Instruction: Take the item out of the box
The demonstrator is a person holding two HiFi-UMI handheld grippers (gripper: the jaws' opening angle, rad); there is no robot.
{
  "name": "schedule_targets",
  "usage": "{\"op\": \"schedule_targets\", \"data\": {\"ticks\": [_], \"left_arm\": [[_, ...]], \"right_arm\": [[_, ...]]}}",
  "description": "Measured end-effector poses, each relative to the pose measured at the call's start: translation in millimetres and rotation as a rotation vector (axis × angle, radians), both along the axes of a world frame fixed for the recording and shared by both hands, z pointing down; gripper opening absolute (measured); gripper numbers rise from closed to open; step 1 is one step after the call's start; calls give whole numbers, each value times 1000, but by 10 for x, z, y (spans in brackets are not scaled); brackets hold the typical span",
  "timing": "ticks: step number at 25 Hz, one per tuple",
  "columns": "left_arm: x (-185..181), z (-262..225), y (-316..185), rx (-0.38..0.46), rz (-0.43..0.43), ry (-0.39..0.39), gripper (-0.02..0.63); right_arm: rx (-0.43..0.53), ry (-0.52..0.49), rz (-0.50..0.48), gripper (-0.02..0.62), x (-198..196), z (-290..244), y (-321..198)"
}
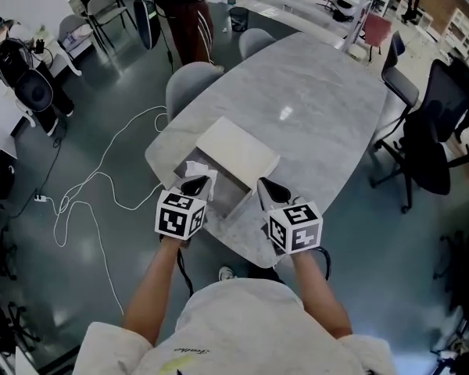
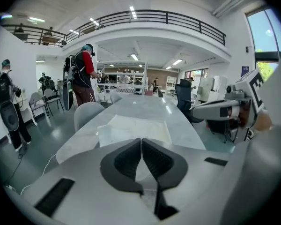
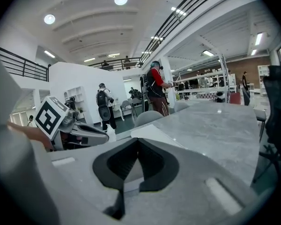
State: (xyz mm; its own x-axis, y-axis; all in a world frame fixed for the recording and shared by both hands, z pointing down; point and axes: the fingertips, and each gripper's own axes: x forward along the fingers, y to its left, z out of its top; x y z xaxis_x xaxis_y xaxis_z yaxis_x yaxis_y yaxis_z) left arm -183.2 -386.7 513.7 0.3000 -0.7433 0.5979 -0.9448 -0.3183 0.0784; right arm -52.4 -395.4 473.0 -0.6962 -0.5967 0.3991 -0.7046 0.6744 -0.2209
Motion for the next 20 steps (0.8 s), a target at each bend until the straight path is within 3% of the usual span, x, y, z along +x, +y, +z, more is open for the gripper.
{"op": "schedule_targets", "data": {"ticks": [13,20], "left_arm": [[-339,-676,412,217,-87,126,18],[-465,-821,599,262,-98,168,19]], "right_arm": [[84,-14,-10,5,-281,-407,470],[114,6,-2,5,-418,-526,674]]}}
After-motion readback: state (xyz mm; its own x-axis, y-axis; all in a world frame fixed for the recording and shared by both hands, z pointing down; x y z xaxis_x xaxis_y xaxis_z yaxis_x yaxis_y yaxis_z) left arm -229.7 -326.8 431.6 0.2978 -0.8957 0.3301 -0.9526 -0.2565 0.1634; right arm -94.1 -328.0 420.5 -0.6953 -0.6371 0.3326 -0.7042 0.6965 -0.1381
